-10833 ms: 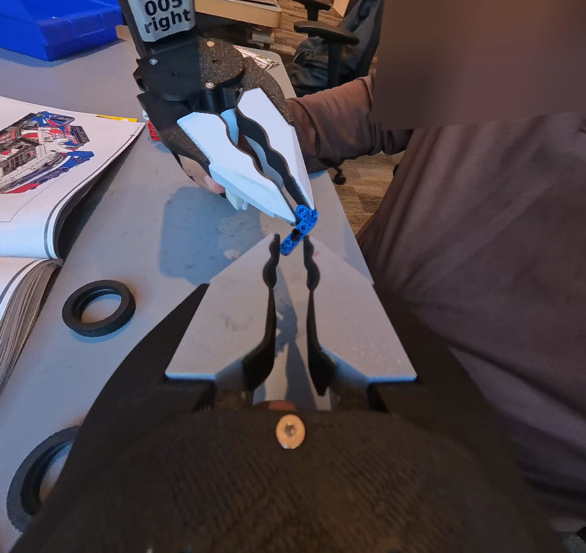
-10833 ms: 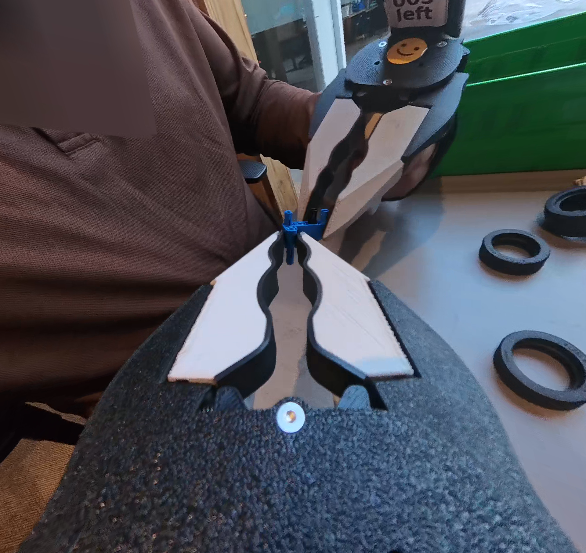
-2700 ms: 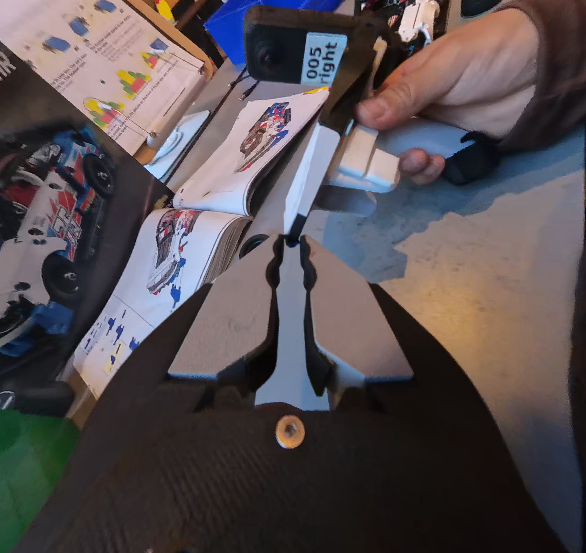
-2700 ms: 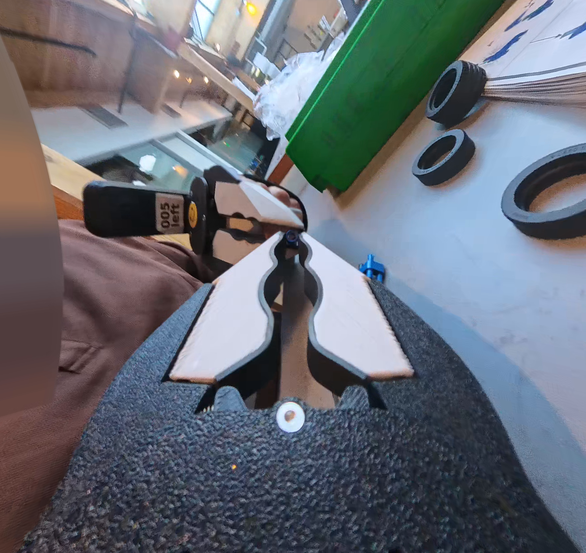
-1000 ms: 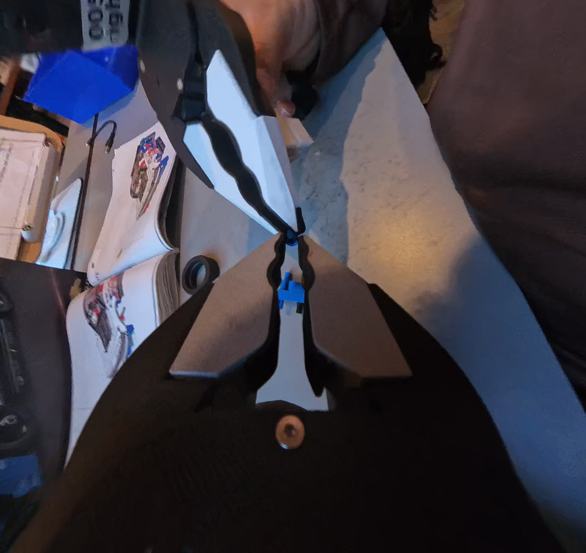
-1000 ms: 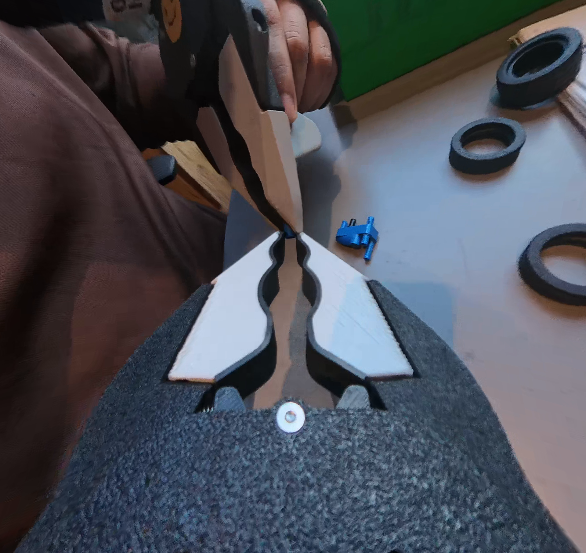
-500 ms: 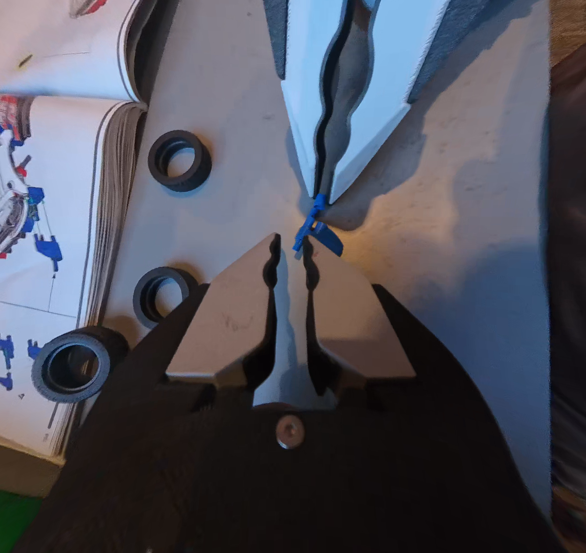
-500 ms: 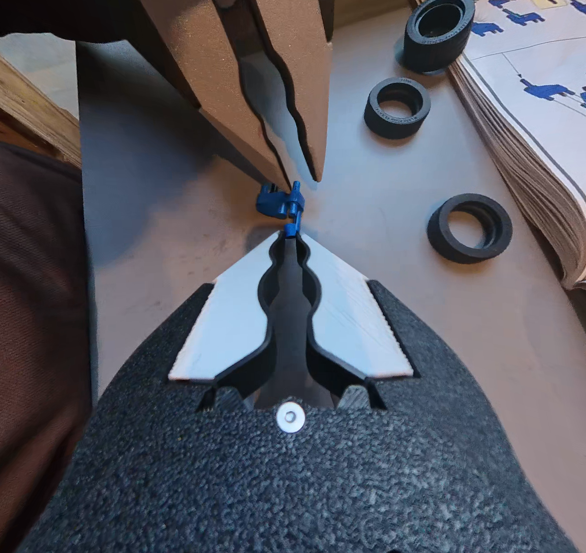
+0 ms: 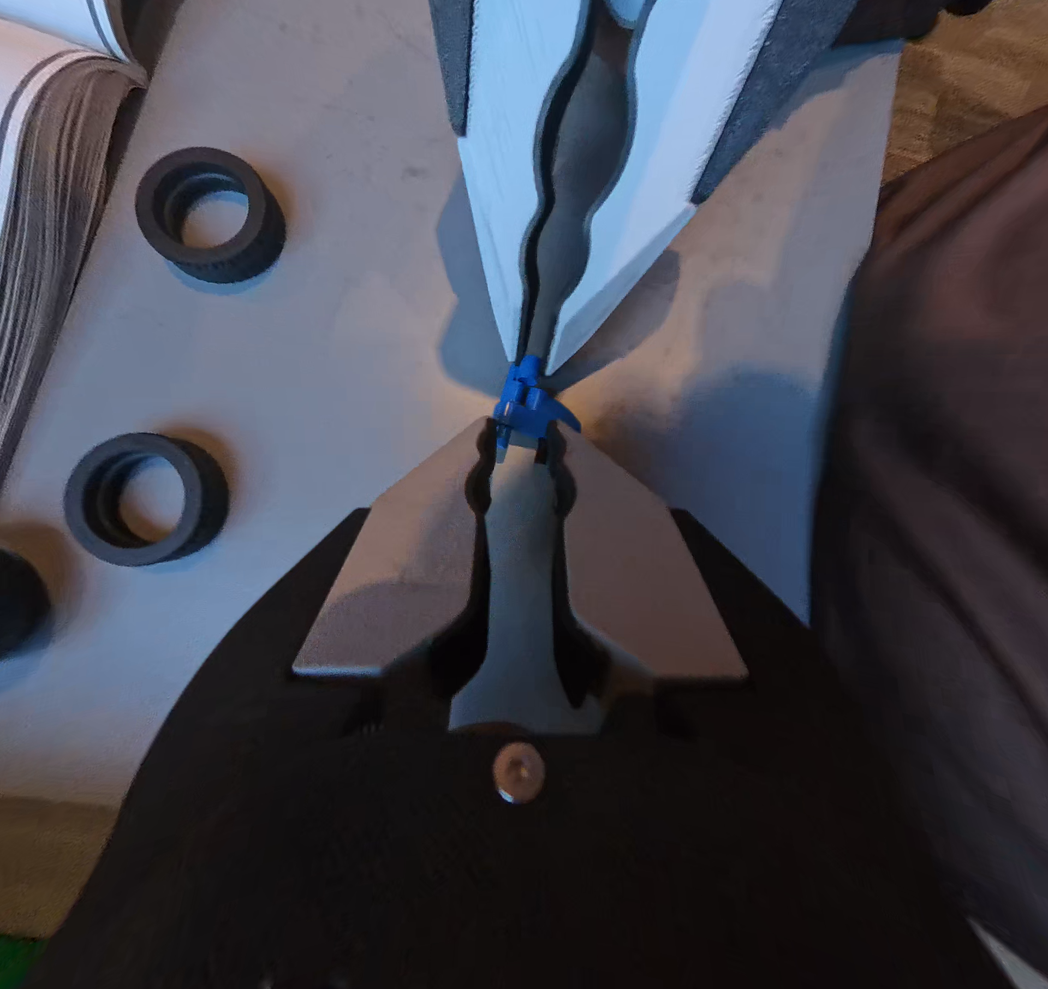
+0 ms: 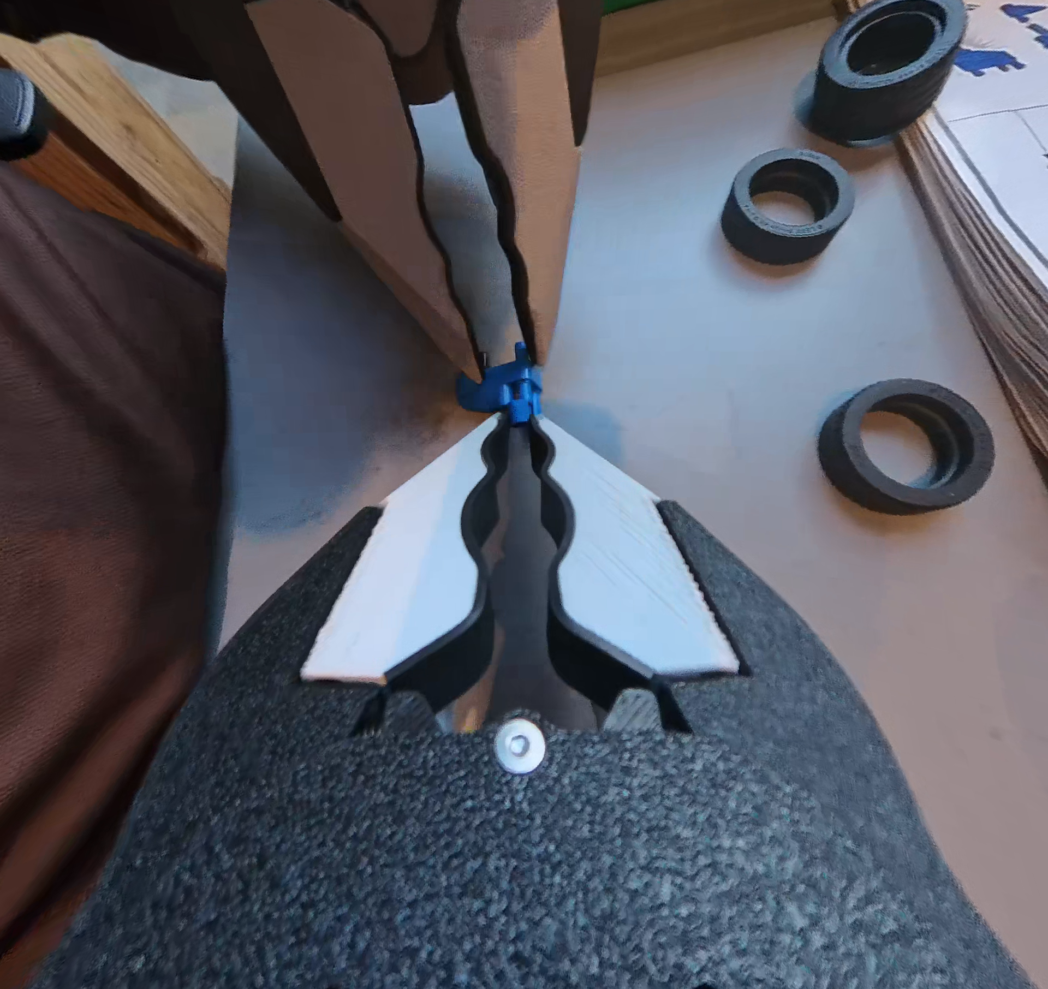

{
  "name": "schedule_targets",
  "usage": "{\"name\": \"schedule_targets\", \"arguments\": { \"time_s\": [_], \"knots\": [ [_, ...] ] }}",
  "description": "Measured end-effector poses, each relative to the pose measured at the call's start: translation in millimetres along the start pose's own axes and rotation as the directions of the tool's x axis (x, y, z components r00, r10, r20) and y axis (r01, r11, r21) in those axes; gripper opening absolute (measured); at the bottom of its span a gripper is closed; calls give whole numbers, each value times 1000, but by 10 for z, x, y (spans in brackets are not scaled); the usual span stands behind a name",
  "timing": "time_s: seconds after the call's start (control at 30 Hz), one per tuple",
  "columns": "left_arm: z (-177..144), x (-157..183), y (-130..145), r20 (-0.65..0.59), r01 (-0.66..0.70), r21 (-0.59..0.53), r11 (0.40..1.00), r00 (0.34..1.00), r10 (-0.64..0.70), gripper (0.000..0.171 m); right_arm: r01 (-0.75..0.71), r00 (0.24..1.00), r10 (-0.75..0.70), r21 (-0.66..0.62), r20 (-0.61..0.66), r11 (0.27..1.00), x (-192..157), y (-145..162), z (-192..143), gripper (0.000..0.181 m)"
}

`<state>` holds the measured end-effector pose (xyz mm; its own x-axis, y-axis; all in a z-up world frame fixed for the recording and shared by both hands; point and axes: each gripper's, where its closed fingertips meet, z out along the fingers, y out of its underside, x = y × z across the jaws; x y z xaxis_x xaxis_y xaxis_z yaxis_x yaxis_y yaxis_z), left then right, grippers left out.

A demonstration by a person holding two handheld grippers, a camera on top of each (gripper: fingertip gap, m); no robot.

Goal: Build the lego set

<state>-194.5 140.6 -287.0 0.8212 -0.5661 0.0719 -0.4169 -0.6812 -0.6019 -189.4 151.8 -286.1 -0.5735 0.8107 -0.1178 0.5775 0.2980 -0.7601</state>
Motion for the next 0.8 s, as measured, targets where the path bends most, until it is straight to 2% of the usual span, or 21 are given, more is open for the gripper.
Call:
{"name": "schedule_targets", "arguments": {
  "time_s": [0.17,0.37,0.53,0.63,0.7,0.8],
  "knots": [
    [-3,37,11,64,-37,36,999,997,35,20,41,999,-41,-21,24,999,-31,42,-2,7],
    [8,-15,-33,-52,43,104,994,998,-37,15,56,998,-55,-35,33,998,3,56,-2,7],
    [-1,95,-15,-172,85,122,989,983,-63,9,52,995,-49,-31,83,998,-32,48,-4,7],
    [-19,175,6,-194,143,114,983,974,-119,7,39,991,-32,-45,133,998,-144,72,-18,7],
    [-29,343,-11,-219,186,129,974,963,-155,0,25,987,-17,-48,161,999,-278,93,-48,7],
    [-19,504,33,-185,175,132,976,971,-149,6,7,985,0,-43,171,999,-420,141,-88,7]
  ]
}}
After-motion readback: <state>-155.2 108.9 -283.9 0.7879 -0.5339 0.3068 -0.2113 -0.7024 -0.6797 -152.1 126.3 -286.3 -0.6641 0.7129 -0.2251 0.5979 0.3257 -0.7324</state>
